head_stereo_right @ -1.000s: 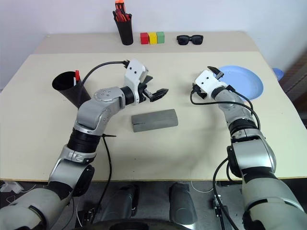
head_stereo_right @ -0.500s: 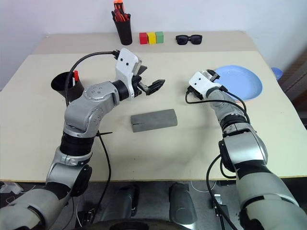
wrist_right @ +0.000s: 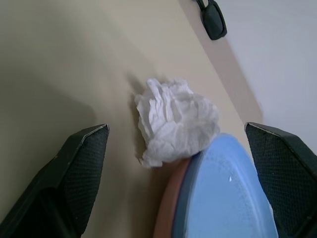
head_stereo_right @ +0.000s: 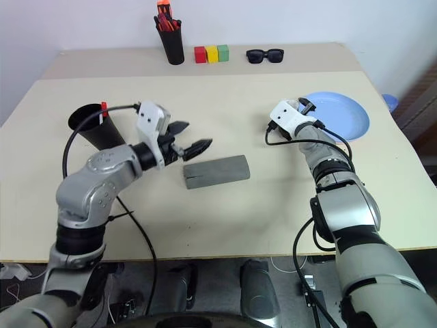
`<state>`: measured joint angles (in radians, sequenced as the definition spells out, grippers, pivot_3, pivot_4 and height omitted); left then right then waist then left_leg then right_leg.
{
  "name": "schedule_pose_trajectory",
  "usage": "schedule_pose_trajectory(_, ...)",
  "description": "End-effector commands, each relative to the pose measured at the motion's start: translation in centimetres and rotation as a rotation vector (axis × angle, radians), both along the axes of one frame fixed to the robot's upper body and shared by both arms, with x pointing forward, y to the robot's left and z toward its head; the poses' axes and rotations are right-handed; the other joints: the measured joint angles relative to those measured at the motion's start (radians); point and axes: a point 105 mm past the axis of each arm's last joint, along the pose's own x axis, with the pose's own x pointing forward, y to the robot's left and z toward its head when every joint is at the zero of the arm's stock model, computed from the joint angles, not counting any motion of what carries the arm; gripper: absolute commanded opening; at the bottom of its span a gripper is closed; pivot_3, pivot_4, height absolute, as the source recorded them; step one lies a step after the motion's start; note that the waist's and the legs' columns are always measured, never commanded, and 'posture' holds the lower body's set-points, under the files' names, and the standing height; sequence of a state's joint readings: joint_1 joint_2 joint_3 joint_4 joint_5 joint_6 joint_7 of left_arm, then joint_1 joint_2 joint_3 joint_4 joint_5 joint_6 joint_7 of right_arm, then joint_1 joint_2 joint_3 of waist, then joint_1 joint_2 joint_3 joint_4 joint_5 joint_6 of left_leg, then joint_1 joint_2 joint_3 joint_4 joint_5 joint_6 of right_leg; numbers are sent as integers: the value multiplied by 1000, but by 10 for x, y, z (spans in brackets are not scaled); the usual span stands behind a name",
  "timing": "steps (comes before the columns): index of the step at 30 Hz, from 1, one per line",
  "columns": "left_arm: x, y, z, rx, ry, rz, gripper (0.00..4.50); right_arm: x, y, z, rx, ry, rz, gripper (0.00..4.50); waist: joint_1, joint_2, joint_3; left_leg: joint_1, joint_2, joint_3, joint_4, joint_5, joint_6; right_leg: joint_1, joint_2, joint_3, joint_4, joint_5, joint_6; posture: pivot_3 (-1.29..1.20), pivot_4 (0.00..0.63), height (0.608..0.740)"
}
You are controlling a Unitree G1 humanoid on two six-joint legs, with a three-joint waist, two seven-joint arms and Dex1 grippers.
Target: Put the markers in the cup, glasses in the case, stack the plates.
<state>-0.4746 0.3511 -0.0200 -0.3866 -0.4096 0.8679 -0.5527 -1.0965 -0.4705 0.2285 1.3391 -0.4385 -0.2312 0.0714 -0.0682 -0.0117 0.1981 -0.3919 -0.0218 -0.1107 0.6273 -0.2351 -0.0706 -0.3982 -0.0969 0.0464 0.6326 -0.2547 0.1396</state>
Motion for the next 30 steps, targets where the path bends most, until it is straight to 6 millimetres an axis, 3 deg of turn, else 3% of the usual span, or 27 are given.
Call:
schedule_pose_trajectory(1,-15,-1,16,-30,-72,-77,4500,3,3,15,5,-47,9,4479,0,0,0,0,0,0,0,0,0,0,0,0,0,0,0,0,150,740)
schedule_pose_trajectory(7,-17,8,12,1,-67,-82,4500,4,4,16,19,-42,12,4479,-1,0,0,0,0,0,0,0,0,0,0,0,0,0,0,0,150,740)
schedule_pose_trajectory(18,-21,3,22,-14,-110,-61,4500,4,8,8,29,-14,7,4479,-1,0,0,0,0,0,0,0,0,0,0,0,0,0,0,0,150,740)
schedule_pose_trajectory(22,-22,5,27,-21,-128,-36,4500,4,5,6,29,-7,-16,3167,-1,0,0,0,0,0,0,0,0,0,0,0,0,0,0,0,150,740)
schedule_pose_trajectory(28,-23,10,35,-31,-153,18,4500,4,3,3,26,1,-45,25,-1,0,0,0,0,0,0,0,0,0,0,0,0,0,0,0,150,740)
schedule_pose_trajectory(30,-23,10,35,-29,-153,30,4500,4,4,3,27,0,-45,25,-1,0,0,0,0,0,0,0,0,0,0,0,0,0,0,0,150,740)
